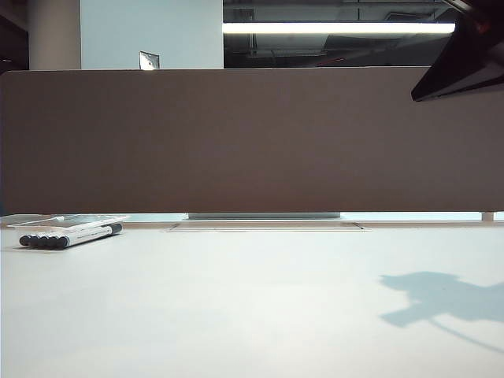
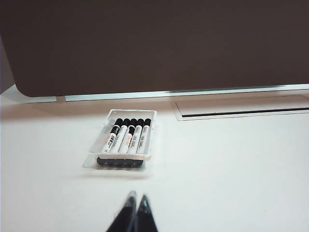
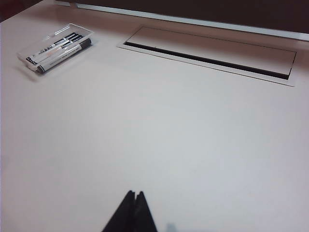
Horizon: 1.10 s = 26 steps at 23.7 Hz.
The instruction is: Pick up the black marker on the right and put it into the packaging box on the left, making sure the marker fit the shape of the box's grooves.
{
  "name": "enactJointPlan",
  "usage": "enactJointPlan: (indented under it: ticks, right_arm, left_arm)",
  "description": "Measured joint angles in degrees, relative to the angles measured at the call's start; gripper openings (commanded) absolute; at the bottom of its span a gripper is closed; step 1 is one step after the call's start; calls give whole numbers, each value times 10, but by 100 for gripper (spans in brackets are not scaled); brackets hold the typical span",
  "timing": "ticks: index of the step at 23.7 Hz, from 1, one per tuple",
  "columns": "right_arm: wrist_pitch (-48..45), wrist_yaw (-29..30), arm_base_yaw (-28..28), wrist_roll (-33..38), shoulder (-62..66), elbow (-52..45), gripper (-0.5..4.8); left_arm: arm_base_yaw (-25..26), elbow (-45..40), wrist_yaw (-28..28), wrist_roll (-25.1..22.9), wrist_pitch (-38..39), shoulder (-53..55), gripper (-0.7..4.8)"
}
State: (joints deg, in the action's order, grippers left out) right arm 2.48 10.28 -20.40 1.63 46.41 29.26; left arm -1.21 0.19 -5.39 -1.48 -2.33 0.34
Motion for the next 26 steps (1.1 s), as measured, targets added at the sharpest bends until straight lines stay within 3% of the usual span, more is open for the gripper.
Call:
enactJointPlan:
  ticks: [11,13,16,18,21,26]
  right_arm:
    - [-6,-13,3,0,-23,-28,-9]
    - [-15,-32,5,0,-53,-55,-9]
    - [-18,-128,26,0,-153,-124,-9]
    - [-17,-160,30,0,-199,-153,-9]
    - [-14,-178,45,0,-251,-188,-9]
    - [-16,-180,118,0,-369,-242,-9]
  left_arm:
    - [0,0,0,0,0,0,-6]
    - [0,0,0,0,0,0,-6]
    - [0,0,0,0,0,0,-6]
    - [0,0,0,0,0,0,-6]
    - [0,0,0,0,0,0,-6]
    - [0,0,0,0,0,0,-6]
